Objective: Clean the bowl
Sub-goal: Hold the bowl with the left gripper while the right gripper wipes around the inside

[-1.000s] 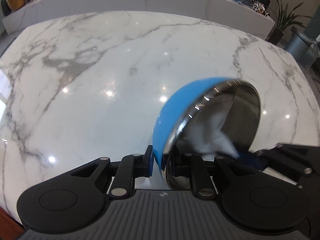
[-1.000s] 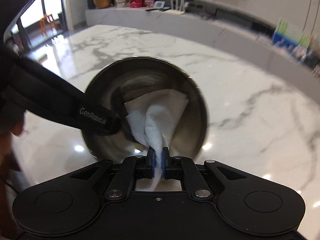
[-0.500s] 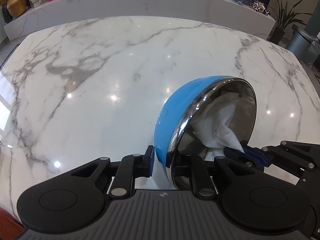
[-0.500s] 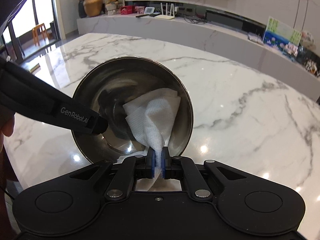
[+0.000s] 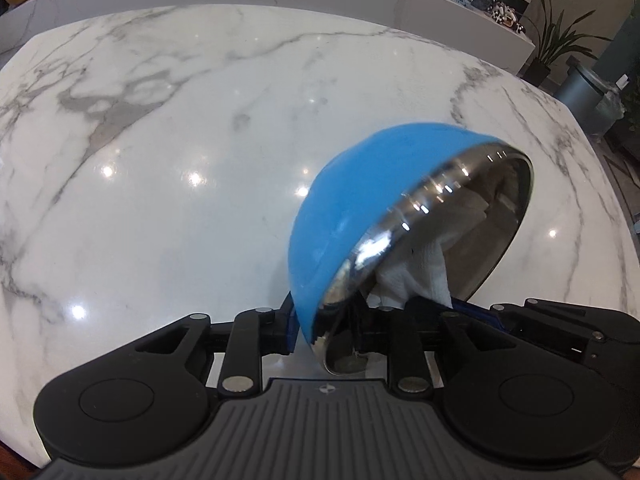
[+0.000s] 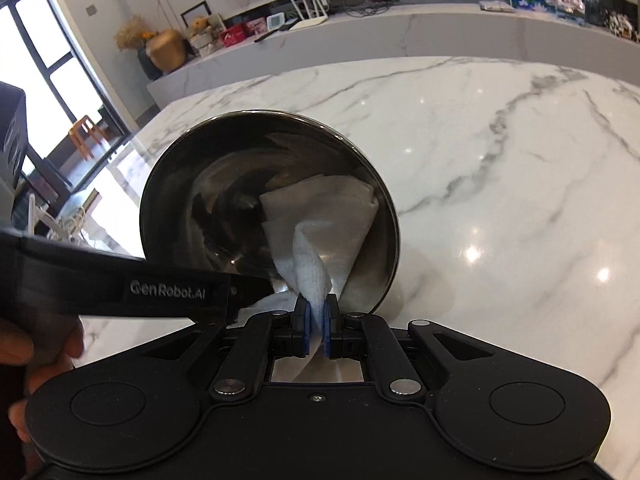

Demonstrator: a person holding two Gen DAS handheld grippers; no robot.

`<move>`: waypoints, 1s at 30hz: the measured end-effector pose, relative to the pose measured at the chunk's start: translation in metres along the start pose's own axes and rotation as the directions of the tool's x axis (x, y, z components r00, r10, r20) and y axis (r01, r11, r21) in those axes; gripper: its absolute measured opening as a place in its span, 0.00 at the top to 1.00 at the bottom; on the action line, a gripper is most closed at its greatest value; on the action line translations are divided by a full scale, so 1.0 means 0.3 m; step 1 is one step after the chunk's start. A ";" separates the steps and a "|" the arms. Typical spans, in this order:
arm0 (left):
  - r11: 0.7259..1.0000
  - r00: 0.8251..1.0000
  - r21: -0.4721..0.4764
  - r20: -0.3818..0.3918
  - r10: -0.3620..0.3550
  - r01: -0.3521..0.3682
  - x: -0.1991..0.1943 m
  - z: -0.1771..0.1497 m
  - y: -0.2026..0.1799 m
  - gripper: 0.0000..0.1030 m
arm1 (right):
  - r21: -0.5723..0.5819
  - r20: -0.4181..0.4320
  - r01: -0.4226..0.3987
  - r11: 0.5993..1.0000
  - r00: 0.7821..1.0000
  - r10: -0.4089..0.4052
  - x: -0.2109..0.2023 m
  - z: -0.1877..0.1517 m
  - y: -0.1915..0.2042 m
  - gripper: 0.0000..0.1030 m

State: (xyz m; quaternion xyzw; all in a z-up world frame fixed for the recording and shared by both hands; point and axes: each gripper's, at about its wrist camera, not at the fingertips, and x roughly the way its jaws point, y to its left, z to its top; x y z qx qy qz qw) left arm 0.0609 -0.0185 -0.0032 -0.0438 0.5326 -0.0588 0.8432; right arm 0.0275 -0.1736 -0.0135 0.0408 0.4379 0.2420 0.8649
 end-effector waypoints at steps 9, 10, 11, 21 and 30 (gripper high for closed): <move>0.996 0.997 0.068 -0.037 0.061 -0.059 -0.016 0.021 -0.017 0.82 | -0.388 0.145 0.317 0.866 0.948 -0.282 -0.026 -0.013 0.147 0.96; 0.995 0.997 0.074 -0.048 0.066 -0.062 -0.018 0.027 -0.017 0.82 | -0.412 0.156 0.331 0.849 0.944 -0.292 -0.026 -0.014 0.152 0.96; 0.995 0.996 0.079 -0.058 0.068 -0.064 -0.020 0.033 -0.017 0.82 | -0.423 0.156 0.332 0.843 0.943 -0.293 -0.025 -0.013 0.154 0.96; 0.993 0.984 0.109 -0.168 0.055 -0.037 -0.009 0.078 0.003 0.83 | -0.436 0.181 0.212 0.875 0.973 -0.145 -0.075 -0.007 0.157 0.93; 0.993 0.978 0.120 -0.205 0.035 -0.010 -0.003 0.081 0.021 0.82 | -0.435 0.182 0.151 0.888 0.980 -0.077 -0.046 0.016 0.145 0.85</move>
